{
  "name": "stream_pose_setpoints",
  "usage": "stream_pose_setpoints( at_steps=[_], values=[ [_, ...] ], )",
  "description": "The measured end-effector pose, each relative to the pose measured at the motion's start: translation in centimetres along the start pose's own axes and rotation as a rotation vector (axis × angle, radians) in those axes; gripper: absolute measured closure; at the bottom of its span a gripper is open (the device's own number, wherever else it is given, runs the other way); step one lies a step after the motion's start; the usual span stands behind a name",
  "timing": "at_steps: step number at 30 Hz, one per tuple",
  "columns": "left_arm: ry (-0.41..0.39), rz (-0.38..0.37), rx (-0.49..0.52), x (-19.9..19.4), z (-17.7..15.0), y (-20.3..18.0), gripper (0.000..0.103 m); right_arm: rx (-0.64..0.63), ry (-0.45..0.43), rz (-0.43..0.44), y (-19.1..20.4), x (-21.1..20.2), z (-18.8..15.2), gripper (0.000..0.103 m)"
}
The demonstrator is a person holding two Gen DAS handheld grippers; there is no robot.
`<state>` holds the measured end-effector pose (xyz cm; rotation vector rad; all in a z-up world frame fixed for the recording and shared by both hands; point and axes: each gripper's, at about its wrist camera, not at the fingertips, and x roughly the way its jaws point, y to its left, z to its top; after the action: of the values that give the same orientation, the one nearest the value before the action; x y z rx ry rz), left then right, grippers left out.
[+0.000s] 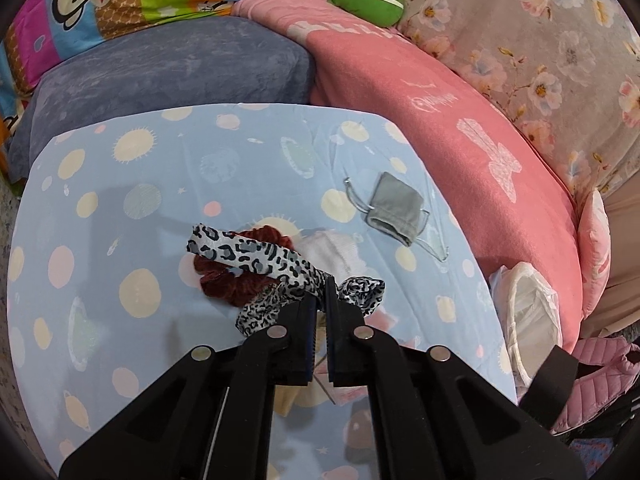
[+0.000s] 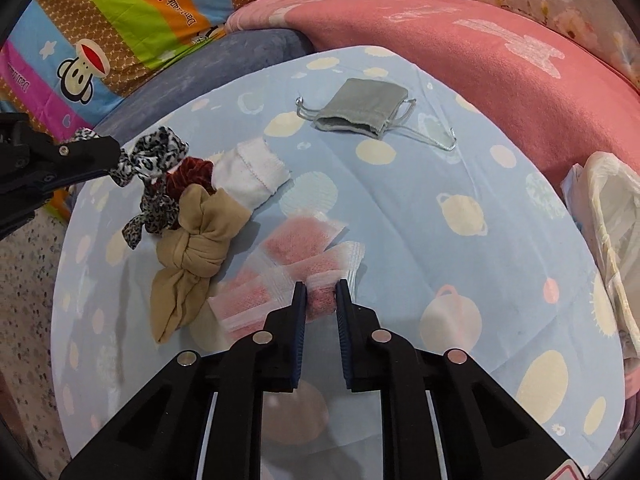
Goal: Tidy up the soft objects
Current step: 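Grasp the leopard-print scrunchie with the left tool while the right tool grasps a pink packet, then carry the scrunchie and pink packet over the bin with both tools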
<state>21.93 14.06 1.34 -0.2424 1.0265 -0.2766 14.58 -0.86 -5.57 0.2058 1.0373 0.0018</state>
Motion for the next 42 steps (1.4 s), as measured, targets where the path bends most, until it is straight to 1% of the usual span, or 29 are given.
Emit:
stream_pose_setpoints(
  at_steps=[3, 9, 13, 16, 22, 29, 33, 39, 42],
  values=[
    [-0.006, -0.016, 0.019, -0.4, 0.2, -1.5, 0.100, 0.006, -0.043, 0.008, -0.4, -2.1, 0.8, 0.089],
    [-0.042, -0.052, 0.090, -2.0, 1.0, -6.1, 0.100, 0.017, -0.140, 0.007, -1.8, -7.0, 2.4, 0.089],
    [-0.063, -0.085, 0.139, -3.0, 1.5, -9.7, 0.100, 0.065, -0.210, 0.004, -4.1, -10.1, 3.5, 0.089],
    [-0.074, -0.105, 0.176, -3.3, 1.7, -12.5, 0.100, 0.087, -0.262, -0.017, -5.9, -12.3, 4.0, 0.089],
    [-0.065, -0.163, 0.240, -3.4, 1.4, -18.1, 0.100, 0.129, -0.342, -0.061, -10.0, -16.3, 4.7, 0.089],
    [-0.047, -0.221, 0.328, -3.0, 0.0, -24.3, 0.100, 0.203, -0.398, -0.113, -15.5, -19.3, 4.3, 0.089],
    [-0.021, -0.254, 0.363, -2.1, -0.9, -27.6, 0.100, 0.243, -0.416, -0.150, -18.6, -20.6, 3.7, 0.089],
    [0.023, -0.303, 0.401, -0.4, -2.4, -31.1, 0.099, 0.297, -0.424, -0.201, -22.8, -21.7, 2.7, 0.089],
    [0.040, -0.308, 0.432, 0.4, -3.4, -32.9, 0.099, 0.327, -0.425, -0.215, -24.4, -21.9, 2.1, 0.089]
  ],
)
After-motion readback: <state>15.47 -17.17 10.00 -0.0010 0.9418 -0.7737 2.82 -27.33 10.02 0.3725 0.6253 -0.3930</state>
